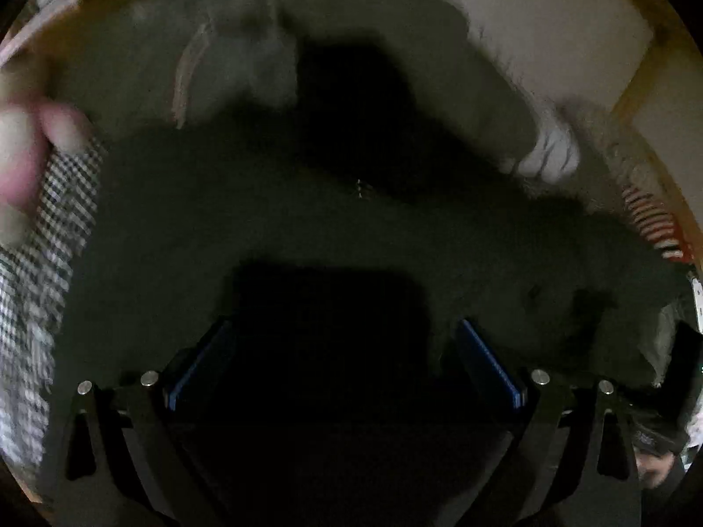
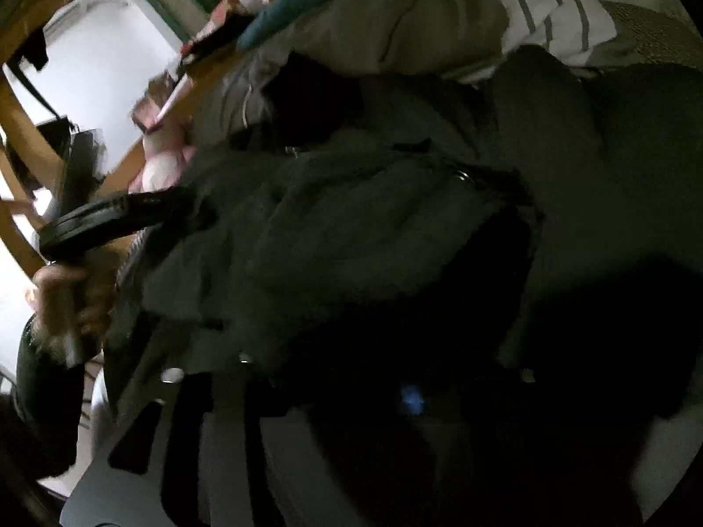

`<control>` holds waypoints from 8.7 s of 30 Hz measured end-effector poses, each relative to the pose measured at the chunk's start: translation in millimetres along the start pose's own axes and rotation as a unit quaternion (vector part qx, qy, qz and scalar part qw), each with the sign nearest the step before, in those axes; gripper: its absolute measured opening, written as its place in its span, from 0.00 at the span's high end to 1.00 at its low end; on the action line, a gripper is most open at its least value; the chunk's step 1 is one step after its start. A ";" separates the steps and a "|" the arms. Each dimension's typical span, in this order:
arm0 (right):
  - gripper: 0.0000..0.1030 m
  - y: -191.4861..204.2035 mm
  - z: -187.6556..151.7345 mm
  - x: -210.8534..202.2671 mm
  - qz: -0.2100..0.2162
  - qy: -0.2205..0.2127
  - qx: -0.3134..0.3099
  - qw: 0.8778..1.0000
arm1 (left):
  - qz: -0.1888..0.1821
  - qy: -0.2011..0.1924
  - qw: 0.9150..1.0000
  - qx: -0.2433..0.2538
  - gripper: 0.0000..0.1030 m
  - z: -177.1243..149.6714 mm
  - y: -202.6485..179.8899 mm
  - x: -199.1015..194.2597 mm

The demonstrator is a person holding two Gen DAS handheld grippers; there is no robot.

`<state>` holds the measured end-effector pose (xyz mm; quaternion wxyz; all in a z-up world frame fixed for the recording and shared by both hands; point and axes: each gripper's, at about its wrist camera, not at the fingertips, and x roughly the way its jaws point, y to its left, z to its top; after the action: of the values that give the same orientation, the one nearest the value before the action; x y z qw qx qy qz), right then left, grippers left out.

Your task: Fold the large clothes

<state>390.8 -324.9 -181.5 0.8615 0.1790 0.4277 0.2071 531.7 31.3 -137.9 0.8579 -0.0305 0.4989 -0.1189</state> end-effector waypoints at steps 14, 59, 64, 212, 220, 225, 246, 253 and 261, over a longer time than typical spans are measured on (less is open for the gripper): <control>0.70 -23.5 42.9 13.8 0.032 0.021 0.094 0.995 | 0.115 -0.077 0.986 0.090 0.05 -44.9 -21.7 35.4; 0.03 -109.1 -16.8 -160.8 -0.121 -0.218 0.264 0.932 | 0.125 -0.080 0.985 0.093 0.04 -44.1 -19.9 43.4; 0.03 -185.2 -62.5 -181.8 -0.077 -0.219 0.404 0.885 | 0.112 -0.064 0.988 0.087 0.05 -34.7 -32.0 27.4; 0.03 231.5 43.7 83.3 -0.279 -0.091 -0.276 0.915 | 0.057 -0.075 0.994 0.060 0.12 2.2 71.4 8.5; 0.03 162.9 54.9 133.8 -0.289 0.030 -0.177 0.940 | 0.093 -0.094 0.989 0.072 0.11 -7.0 71.9 15.3; 0.03 148.9 54.3 135.5 -0.263 0.055 -0.174 0.947 | 0.107 -0.091 0.987 0.080 0.10 -2.6 68.4 25.7; 0.03 113.0 9.1 96.2 -0.267 0.052 -0.143 0.952 | 0.184 -0.081 0.978 0.049 0.07 -46.7 14.0 4.5; 0.05 128.3 27.0 47.9 -0.268 -0.054 -0.127 0.953 | 0.194 -0.106 0.974 0.043 0.04 -53.6 19.8 12.7; 0.05 82.0 34.5 90.3 -0.315 0.002 -0.093 0.944 | 0.197 -0.106 0.974 0.043 0.04 -52.6 20.5 17.7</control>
<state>451.6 -213.7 -181.8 0.8948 -0.0463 0.4426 -0.0359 498.3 50.6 -182.7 0.9132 0.0924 0.3954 0.0348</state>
